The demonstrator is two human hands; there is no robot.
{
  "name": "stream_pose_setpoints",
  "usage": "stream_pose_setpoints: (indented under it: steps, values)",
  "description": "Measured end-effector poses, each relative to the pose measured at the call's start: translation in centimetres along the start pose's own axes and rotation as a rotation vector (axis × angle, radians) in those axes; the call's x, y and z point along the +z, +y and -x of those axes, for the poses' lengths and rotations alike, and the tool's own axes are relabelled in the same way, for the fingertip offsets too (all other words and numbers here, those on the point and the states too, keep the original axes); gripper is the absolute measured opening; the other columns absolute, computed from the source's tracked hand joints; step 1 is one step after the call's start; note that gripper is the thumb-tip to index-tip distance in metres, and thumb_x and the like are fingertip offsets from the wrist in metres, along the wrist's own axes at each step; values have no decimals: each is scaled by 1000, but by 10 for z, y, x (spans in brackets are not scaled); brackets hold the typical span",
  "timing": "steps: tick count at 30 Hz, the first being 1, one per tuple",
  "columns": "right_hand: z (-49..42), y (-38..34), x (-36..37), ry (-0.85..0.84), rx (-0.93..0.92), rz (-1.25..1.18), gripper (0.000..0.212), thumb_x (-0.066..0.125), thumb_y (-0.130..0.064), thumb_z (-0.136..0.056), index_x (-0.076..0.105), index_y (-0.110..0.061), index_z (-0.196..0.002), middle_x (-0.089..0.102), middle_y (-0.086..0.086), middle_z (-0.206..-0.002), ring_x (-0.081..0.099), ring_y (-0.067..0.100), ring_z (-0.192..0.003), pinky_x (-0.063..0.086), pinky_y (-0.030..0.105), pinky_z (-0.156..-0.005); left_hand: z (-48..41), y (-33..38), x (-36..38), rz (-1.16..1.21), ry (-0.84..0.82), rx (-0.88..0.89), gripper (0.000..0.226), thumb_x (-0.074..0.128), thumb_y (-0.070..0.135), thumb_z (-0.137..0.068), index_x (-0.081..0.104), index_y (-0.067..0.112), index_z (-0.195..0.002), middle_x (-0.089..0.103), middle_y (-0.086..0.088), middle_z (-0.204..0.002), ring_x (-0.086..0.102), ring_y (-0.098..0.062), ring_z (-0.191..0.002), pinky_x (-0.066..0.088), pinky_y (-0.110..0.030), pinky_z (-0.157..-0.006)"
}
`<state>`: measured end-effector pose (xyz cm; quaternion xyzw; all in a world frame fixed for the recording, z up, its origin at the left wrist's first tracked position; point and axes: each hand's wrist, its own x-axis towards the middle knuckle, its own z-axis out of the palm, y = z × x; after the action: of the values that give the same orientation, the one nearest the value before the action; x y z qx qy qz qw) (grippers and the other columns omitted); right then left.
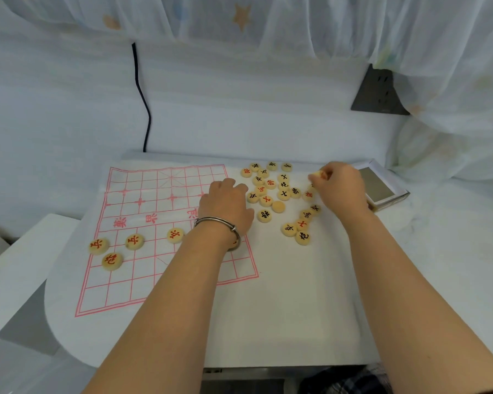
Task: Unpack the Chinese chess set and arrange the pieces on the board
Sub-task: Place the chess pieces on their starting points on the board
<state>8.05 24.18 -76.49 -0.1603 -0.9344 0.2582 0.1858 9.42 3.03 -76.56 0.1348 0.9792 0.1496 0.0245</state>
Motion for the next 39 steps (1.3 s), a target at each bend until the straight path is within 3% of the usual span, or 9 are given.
stream_pose_setpoints:
  steps: [2, 5, 9, 12, 17, 20, 24, 31, 39]
  values:
    - [-4, 6, -4, 38, 17, -33, 17, 60, -24, -86, 62, -6, -88, 60, 4, -79, 53, 20, -74, 37, 27, -65, -1, 1, 1, -8, 3, 6, 49, 48, 33, -93, 38, 18, -139, 32, -5, -147, 26, -26, -136, 34, -39, -104]
    - [-6, 11, 2, -109, 47, 43, 17, 59, -23, -87, 61, -7, -93, 60, 5, -84, 53, 21, -77, 38, 29, -66, 0, 4, 3, -16, 2, 19, 49, 48, 33, -93, 39, 18, -139, 32, -5, -147, 27, -26, -135, 34, -39, -104]
    - [-3, 7, 11, -306, 39, 180, 17, 58, -21, -86, 53, -6, -80, 54, 6, -76, 49, 22, -67, 37, 31, -55, 0, 4, 3, -19, 0, 20, 49, 48, 33, -93, 39, 18, -139, 32, -5, -147, 26, -25, -136, 34, -39, -104]
    - [1, 7, 17, -322, 23, 228, 19, 59, -19, -85, 49, -6, -76, 48, 6, -75, 46, 23, -70, 29, 29, -50, 0, 4, 4, -18, -7, 28, 50, 48, 33, -93, 39, 18, -139, 31, -5, -148, 25, -25, -136, 33, -39, -105]
    - [2, 1, 0, -252, -89, 163, 22, 60, -18, -88, 61, -3, -103, 58, 11, -101, 57, 29, -90, 44, 33, -70, -2, 0, 4, -18, -18, 23, 50, 49, 34, -93, 38, 19, -140, 29, -4, -149, 23, -25, -138, 33, -40, -106]
    - [16, -4, -17, -477, -124, 169, 19, 65, -19, -85, 64, -10, -101, 56, 3, -91, 53, 18, -76, 40, 24, -57, -3, -3, 3, -17, -17, 14, 50, 49, 34, -93, 37, 20, -140, 28, -4, -150, 23, -25, -138, 34, -41, -105]
    - [32, -5, -19, -672, -124, 191, 13, 63, -15, -86, 63, -18, -98, 57, -3, -72, 55, 10, -58, 40, 23, -54, -2, 0, 3, -17, -23, 23, 51, 49, 35, -93, 37, 19, -140, 28, -4, -150, 23, -25, -138, 33, -41, -106]
    - [35, -13, -16, -710, -150, 289, 14, 61, -20, -87, 61, -20, -100, 67, 7, -91, 60, 16, -61, 48, 30, -64, -1, 0, 2, -3, -31, 31, 51, 49, 35, -93, 37, 21, -140, 27, -3, -151, 22, -25, -139, 32, -40, -106]
    - [34, -20, -5, -690, -159, 447, 17, 60, -16, -86, 59, -9, -101, 61, 9, -96, 54, 20, -64, 37, 24, -50, -2, -6, -1, 28, -17, -8, 52, 50, 34, -93, 36, 21, -141, 28, -2, -151, 24, -24, -138, 33, -41, -107]
